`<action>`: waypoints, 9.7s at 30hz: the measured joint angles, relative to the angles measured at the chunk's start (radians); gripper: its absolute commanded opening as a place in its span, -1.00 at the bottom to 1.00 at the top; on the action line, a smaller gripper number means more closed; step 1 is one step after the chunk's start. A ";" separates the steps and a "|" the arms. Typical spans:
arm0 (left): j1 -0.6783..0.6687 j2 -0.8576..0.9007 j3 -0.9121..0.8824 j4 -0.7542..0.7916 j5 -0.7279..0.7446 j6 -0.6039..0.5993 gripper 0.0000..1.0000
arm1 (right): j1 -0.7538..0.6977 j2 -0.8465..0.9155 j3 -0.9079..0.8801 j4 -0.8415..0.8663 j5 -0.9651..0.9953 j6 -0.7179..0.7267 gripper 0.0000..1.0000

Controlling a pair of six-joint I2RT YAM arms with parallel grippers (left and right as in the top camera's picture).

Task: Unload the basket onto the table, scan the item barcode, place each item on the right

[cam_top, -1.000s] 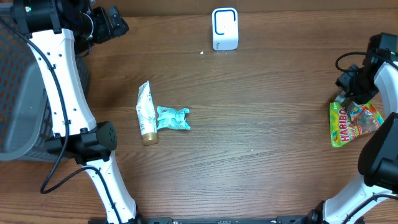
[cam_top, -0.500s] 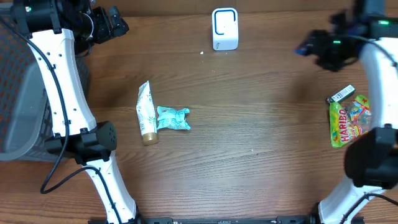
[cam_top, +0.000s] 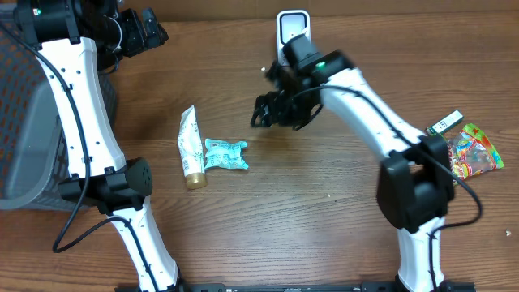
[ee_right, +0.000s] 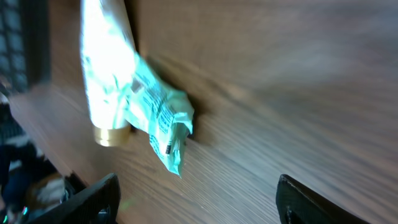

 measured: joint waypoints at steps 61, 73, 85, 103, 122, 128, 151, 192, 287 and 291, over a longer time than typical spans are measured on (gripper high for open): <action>0.000 0.000 0.000 -0.002 0.000 0.000 0.99 | -0.004 0.089 0.175 -0.151 0.482 -0.182 0.91; 0.000 0.000 0.000 -0.002 0.000 0.000 1.00 | -0.306 0.077 0.081 -0.093 -0.036 -0.128 0.72; 0.000 0.000 0.000 -0.002 0.000 0.000 1.00 | -0.235 0.082 -0.224 0.303 -0.222 0.026 0.09; 0.000 0.000 0.000 -0.002 0.000 0.000 0.99 | -0.274 0.071 -0.258 0.317 -0.339 -0.003 -0.92; 0.000 0.000 0.000 -0.002 0.000 0.000 1.00 | -0.316 -0.472 -0.175 0.313 0.196 -0.257 -0.92; 0.000 0.000 0.000 -0.002 0.000 0.000 1.00 | -0.212 -0.470 -0.176 0.387 0.520 -0.313 -0.92; 0.000 0.000 0.000 -0.002 0.000 0.000 1.00 | 0.029 -0.016 -0.175 1.349 1.367 -1.368 -0.92; 0.000 0.000 0.000 -0.002 0.000 0.000 1.00 | -0.023 0.131 -0.175 1.415 1.194 -1.447 -0.92; 0.000 0.000 0.000 -0.002 0.000 0.000 1.00 | 0.260 -0.003 -0.171 0.664 0.114 0.202 0.61; 0.000 0.000 0.000 -0.002 0.000 0.000 1.00 | 0.320 0.008 -0.171 0.724 0.193 0.206 0.62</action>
